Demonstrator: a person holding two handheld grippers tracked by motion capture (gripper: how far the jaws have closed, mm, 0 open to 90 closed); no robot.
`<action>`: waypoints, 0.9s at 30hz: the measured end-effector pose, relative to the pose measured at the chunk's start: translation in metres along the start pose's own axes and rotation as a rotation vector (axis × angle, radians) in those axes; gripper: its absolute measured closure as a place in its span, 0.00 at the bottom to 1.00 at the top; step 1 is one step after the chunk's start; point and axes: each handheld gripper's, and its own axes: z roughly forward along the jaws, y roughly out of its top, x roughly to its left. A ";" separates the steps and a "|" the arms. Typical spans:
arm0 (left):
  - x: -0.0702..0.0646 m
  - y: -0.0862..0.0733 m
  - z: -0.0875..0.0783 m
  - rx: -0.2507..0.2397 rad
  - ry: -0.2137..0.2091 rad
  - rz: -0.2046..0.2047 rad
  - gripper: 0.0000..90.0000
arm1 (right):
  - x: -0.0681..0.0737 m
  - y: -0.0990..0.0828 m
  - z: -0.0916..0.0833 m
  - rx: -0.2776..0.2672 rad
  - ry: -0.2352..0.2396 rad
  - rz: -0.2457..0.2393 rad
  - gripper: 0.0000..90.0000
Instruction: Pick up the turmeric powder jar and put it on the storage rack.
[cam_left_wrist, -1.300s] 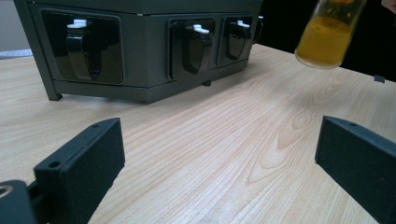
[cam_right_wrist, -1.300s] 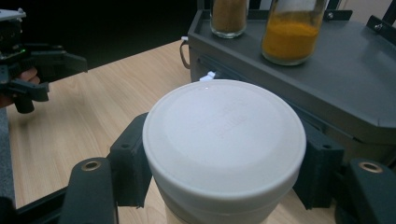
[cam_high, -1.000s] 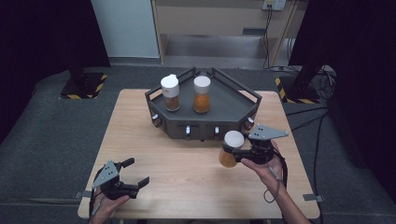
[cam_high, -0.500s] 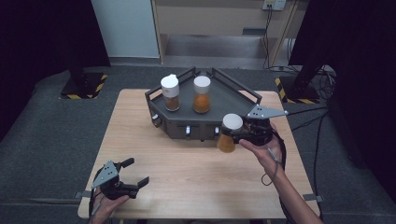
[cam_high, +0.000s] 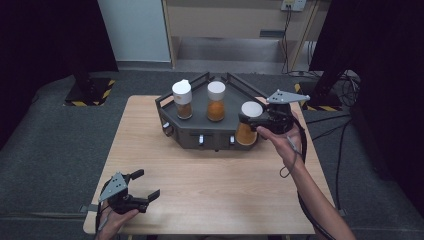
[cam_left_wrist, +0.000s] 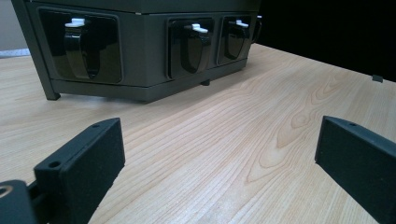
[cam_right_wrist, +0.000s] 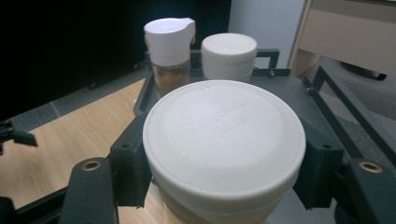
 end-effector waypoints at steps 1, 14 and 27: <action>0.000 0.000 0.000 -0.001 0.000 -0.002 0.00 | -0.002 0.002 0.001 0.003 -0.005 0.001 0.37; 0.000 0.000 0.000 0.001 0.000 -0.005 0.00 | -0.021 0.024 0.019 -0.003 -0.092 0.029 0.37; 0.001 -0.001 0.000 0.000 0.000 -0.006 0.01 | -0.038 0.030 0.047 0.021 -0.146 0.052 0.37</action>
